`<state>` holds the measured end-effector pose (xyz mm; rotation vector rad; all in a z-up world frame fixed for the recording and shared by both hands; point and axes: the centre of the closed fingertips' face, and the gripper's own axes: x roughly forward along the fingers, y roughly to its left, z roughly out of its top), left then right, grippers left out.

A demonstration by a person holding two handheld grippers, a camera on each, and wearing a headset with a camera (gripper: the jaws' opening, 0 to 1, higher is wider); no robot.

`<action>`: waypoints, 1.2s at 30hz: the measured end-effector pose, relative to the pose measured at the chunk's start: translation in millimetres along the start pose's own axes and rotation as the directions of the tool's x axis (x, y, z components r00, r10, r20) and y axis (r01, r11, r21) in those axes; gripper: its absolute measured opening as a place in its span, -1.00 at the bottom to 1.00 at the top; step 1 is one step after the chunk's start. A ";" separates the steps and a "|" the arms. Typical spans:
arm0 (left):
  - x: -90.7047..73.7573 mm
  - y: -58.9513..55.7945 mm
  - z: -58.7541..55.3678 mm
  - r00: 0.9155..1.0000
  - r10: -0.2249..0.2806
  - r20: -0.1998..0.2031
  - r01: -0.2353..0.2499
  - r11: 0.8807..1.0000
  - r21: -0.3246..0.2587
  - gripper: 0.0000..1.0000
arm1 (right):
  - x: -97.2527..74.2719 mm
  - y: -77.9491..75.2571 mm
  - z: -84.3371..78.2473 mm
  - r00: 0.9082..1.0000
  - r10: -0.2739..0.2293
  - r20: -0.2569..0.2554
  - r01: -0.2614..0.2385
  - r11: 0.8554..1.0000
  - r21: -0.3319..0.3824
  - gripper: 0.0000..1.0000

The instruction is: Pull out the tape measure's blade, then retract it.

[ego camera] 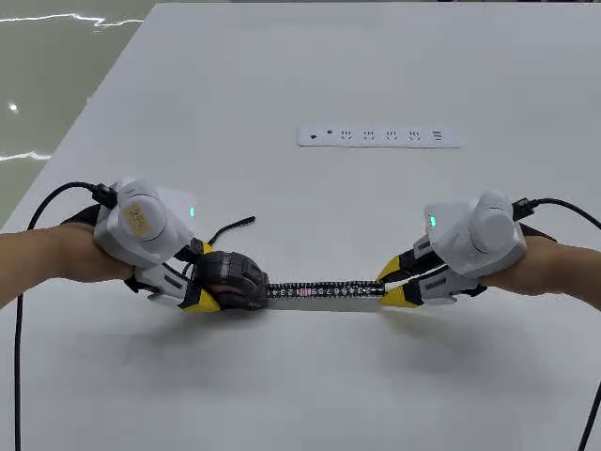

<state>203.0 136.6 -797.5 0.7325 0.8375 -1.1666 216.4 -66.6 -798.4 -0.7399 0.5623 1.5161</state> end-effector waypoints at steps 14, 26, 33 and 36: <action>-2.1 -4.8 6.2 1.000 0.001 -0.002 -0.001 1.000 0.001 -0.43 | -3.0 -1.0 -4.9 1.000 -0.001 -0.006 0.001 1.000 -0.002 -0.77; -3.7 -8.0 11.0 1.000 0.003 -0.005 -0.003 1.000 0.002 -0.43 | -6.4 -2.9 -8.3 1.000 -0.001 -0.013 0.001 1.000 -0.006 -0.77; 0.2 -0.1 1.5 1.000 0.001 -0.005 -0.001 1.000 0.001 -0.43 | -7.3 -1.6 -10.4 1.000 -0.002 -0.015 0.002 1.000 -0.005 -0.77; -0.2 -1.4 2.9 1.000 0.001 -0.005 -0.001 1.000 0.001 -0.43 | -8.6 -0.9 -10.0 1.000 -0.002 -0.016 0.001 1.000 -0.004 -0.77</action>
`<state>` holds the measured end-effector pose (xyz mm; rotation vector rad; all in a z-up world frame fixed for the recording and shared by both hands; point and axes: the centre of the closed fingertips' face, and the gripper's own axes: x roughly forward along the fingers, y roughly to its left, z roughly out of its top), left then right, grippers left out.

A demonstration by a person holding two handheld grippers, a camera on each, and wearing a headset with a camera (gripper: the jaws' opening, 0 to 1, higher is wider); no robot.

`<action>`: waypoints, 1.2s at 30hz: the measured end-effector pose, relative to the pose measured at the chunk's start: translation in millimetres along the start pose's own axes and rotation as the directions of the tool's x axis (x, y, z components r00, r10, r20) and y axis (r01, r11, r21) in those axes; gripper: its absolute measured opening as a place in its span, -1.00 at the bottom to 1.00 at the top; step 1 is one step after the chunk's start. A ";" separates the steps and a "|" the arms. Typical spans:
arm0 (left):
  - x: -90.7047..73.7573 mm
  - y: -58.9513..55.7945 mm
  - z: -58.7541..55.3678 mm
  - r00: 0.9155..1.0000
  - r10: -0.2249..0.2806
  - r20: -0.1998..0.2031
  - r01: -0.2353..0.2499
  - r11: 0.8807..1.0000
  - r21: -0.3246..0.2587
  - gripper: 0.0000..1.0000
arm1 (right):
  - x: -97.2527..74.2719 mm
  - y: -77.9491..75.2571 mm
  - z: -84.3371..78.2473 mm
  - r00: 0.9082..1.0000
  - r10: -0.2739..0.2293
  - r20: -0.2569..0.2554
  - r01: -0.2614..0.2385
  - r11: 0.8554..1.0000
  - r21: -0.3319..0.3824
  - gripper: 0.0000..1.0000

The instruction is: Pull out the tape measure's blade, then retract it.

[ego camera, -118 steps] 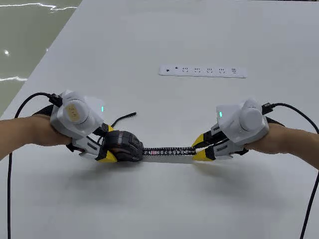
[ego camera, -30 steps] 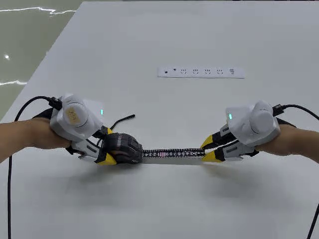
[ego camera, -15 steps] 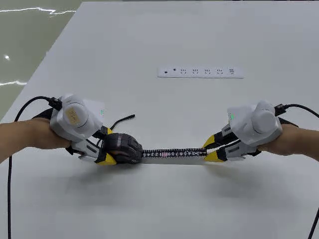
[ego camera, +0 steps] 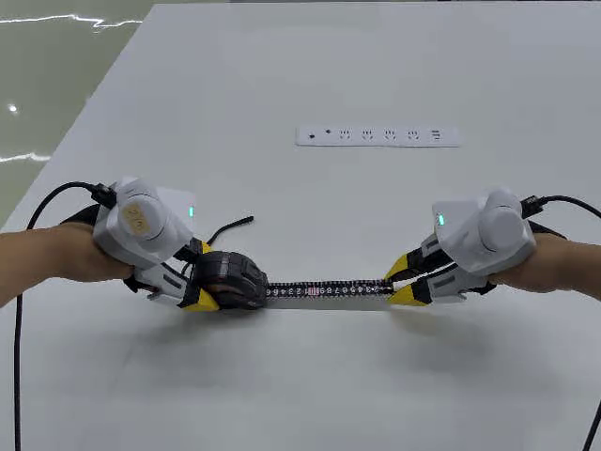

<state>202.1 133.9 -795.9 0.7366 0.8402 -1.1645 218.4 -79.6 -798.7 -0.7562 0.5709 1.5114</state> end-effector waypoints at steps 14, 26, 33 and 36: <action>-2.6 -7.4 8.4 1.000 0.001 -0.001 -0.001 1.000 0.002 -0.43 | -2.0 1.2 -4.4 1.000 0.000 -0.004 0.000 1.000 0.001 -0.78; -1.9 -4.7 6.0 1.000 0.000 -0.003 0.000 1.000 0.003 -0.43 | -3.3 -1.1 -8.6 1.000 -0.002 -0.006 0.002 1.000 0.003 -0.78; -3.3 -7.8 9.6 1.000 0.000 -0.004 0.000 1.000 0.004 -0.43 | -5.4 -0.1 -8.9 1.000 -0.002 -0.007 0.002 1.000 0.003 -0.78; -3.7 -8.2 9.6 1.000 0.000 -0.004 0.001 1.000 0.004 -0.43 | -6.4 0.0 -9.7 1.000 -0.004 -0.008 0.004 1.000 0.004 -0.78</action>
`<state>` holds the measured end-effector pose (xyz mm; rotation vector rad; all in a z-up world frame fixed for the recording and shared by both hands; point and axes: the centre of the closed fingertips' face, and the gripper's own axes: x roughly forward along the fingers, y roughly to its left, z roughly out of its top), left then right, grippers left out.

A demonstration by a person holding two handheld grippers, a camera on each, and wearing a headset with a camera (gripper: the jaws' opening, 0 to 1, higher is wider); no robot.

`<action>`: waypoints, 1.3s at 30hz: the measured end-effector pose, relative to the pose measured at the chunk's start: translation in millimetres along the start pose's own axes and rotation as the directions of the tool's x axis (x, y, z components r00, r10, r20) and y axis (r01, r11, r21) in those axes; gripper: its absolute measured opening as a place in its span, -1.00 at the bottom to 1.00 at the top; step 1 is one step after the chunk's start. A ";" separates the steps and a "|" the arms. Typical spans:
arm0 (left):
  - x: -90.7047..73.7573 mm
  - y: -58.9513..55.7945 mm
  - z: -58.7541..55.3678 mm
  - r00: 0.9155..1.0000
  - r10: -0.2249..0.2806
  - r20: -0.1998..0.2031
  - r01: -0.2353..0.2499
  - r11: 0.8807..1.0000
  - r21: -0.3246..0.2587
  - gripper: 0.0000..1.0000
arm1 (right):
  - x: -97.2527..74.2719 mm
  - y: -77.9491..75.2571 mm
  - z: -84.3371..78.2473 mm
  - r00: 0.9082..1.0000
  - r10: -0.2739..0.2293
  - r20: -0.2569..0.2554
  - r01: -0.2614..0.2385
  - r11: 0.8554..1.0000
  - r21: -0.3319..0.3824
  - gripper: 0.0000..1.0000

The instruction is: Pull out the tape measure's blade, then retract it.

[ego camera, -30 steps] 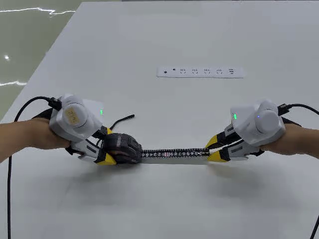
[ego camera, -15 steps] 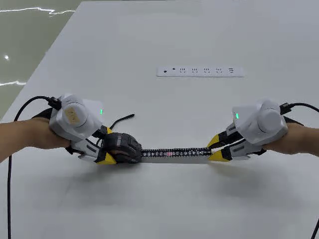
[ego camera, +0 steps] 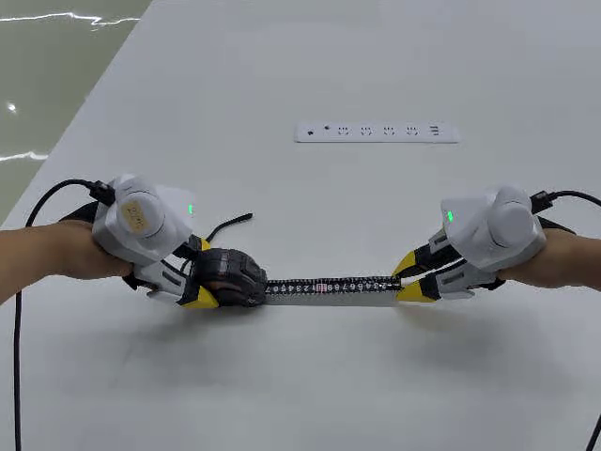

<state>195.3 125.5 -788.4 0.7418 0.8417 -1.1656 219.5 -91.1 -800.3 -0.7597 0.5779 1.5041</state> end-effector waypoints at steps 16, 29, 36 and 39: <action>0.6 1.9 -2.5 1.000 0.000 0.000 0.000 1.000 -0.001 -0.43 | -4.1 1.3 -4.9 1.000 0.000 -0.005 0.000 1.000 0.000 -0.78; 1.1 2.6 -3.1 1.000 0.000 -0.001 0.000 1.000 0.000 -0.43 | -6.5 1.2 -9.6 1.000 -0.001 -0.009 0.001 1.000 0.004 -0.78; 3.3 7.4 -8.9 1.000 0.001 -0.002 -0.001 1.000 0.000 -0.43 | -8.6 1.2 -10.7 1.000 -0.001 -0.011 0.001 1.000 0.004 -0.78; 2.9 7.1 -8.3 1.000 0.001 -0.003 -0.001 1.000 0.000 -0.43 | -9.4 1.1 -11.4 1.000 -0.001 -0.014 0.001 1.000 0.003 -0.78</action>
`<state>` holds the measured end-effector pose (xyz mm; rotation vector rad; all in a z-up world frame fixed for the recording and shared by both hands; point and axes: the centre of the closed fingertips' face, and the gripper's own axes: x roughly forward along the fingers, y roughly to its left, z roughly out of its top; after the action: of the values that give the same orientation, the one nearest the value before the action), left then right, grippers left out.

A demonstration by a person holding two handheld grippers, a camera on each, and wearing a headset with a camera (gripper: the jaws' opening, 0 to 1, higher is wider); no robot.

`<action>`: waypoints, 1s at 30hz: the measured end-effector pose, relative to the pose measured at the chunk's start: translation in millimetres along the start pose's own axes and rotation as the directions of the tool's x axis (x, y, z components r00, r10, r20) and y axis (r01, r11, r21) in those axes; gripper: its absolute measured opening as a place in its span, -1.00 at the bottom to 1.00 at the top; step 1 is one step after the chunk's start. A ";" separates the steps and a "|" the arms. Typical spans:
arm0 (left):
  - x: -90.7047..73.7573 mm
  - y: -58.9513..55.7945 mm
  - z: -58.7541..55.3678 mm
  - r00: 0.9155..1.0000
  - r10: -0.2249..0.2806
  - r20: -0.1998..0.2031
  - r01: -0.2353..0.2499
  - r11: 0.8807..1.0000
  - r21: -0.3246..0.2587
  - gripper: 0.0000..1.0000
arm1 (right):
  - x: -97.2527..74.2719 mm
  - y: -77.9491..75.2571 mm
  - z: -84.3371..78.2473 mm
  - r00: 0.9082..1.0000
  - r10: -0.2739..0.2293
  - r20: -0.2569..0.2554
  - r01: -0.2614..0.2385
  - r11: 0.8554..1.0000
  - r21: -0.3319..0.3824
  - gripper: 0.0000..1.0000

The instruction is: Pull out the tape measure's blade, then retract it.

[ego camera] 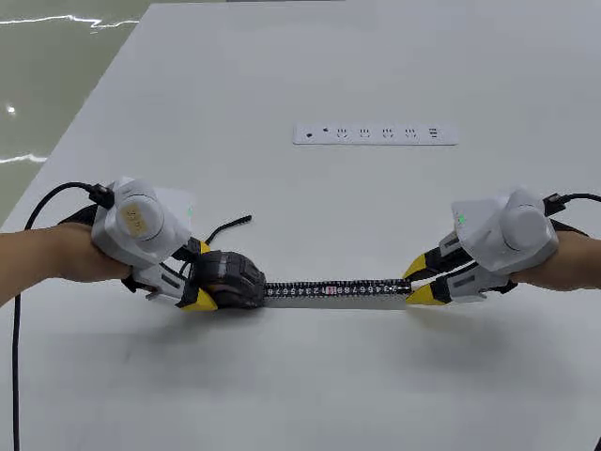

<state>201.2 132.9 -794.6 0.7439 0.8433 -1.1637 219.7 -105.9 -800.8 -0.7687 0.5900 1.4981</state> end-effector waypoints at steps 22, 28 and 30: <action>0.8 -1.0 2.0 1.000 -0.003 -0.004 0.003 1.000 0.003 -0.43 | -5.0 1.2 -9.0 1.000 -0.003 -0.008 0.004 1.000 0.007 -0.78; -1.1 -4.2 6.3 1.000 -0.003 -0.005 0.003 1.000 0.004 -0.43 | -5.7 1.2 -10.3 1.000 -0.003 -0.011 0.003 1.000 0.003 -0.78; 0.8 -1.3 2.2 1.000 -0.003 -0.005 0.003 1.000 0.003 -0.43 | -6.3 1.8 -9.4 1.000 -0.002 -0.013 0.002 1.000 0.001 -0.78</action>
<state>200.5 130.4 -794.3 0.7487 0.8474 -1.1669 218.9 -117.3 -802.2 -0.7782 0.5993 1.4917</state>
